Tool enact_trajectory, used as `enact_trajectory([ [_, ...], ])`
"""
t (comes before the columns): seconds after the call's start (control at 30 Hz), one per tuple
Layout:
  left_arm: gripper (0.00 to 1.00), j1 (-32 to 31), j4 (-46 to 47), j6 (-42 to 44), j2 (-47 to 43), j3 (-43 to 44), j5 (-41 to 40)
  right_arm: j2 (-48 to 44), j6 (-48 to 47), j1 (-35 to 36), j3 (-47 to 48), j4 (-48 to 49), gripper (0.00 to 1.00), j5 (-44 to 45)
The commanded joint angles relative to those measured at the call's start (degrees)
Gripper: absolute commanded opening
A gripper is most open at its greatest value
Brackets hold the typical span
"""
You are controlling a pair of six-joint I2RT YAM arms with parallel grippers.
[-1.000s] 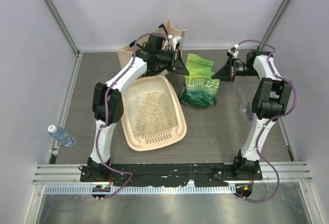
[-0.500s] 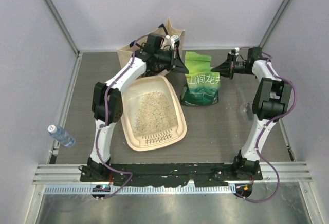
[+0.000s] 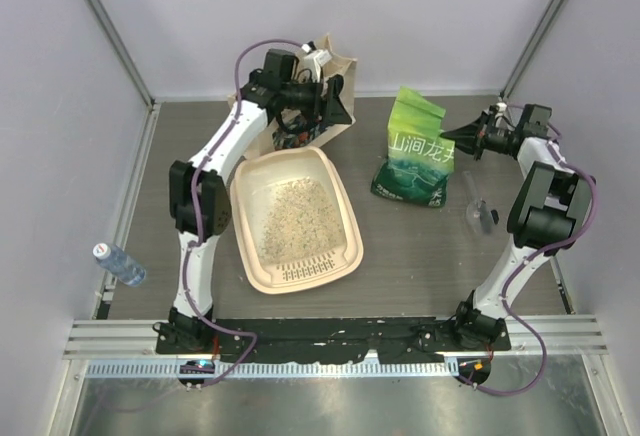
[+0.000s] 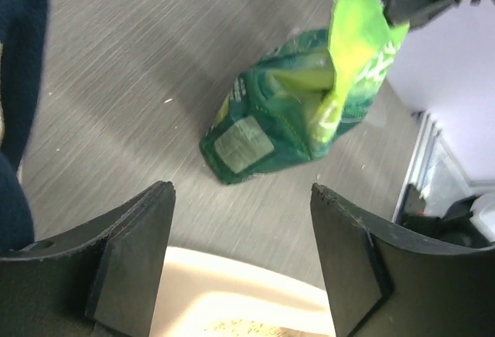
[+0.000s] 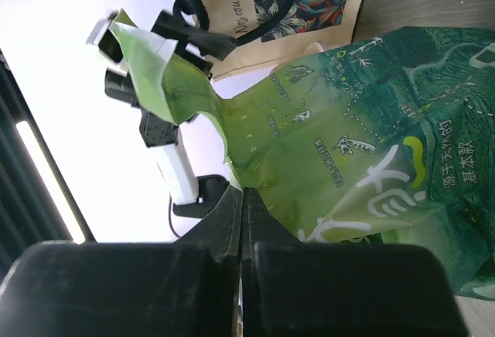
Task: Fill the litter box with clean litter
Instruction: Close the cat litter bag at the center of the board.
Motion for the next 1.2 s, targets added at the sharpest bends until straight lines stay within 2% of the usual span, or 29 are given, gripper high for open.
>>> enact_trajectory([
  [0.0,0.79,-5.97,3.98,28.23,-14.28,-5.16,-0.68,-2.44,3.80,0.69,6.27,0.61,0.01,-7.40],
  [0.03,0.81,-8.00,-0.91,36.84,-17.60,-6.74,-1.92,-2.26,3.02,0.69,6.71,-1.75,0.01,-7.49],
  [0.07,0.85,-10.02,-3.65,57.20,-18.68,-7.97,-3.32,-1.91,1.80,0.69,7.93,-3.94,0.01,-7.40],
  [0.1,0.86,-12.91,-5.16,64.28,-19.65,-9.72,-4.90,-1.04,-0.13,0.69,8.64,-6.49,0.01,-7.40],
  [0.17,0.90,-14.34,-2.11,75.45,-20.45,-14.21,-5.71,0.02,-5.49,1.04,10.48,-14.31,0.01,-7.40],
  [0.23,0.91,-16.45,-4.81,81.11,-16.26,-10.65,-6.85,0.56,-5.51,1.66,10.15,-15.49,0.01,-7.40],
  [0.53,0.89,-23.66,-10.71,87.99,-2.27,6.40,-8.52,0.12,-4.98,3.51,6.36,-16.01,0.01,-7.40],
  [0.7,0.88,-25.60,-10.11,88.52,4.49,11.52,-13.08,0.55,-5.34,3.51,5.66,-16.45,0.01,-7.40],
  [0.9,0.87,-26.65,-3.87,90.36,5.65,9.42,-18.53,0.29,-6.39,3.50,4.26,-17.50,0.01,-7.40],
  [1.17,0.84,-26.57,2.19,89.93,4.77,9.42,-19.94,-0.50,-6.83,3.59,3.55,-18.73,0.01,-7.40],
])
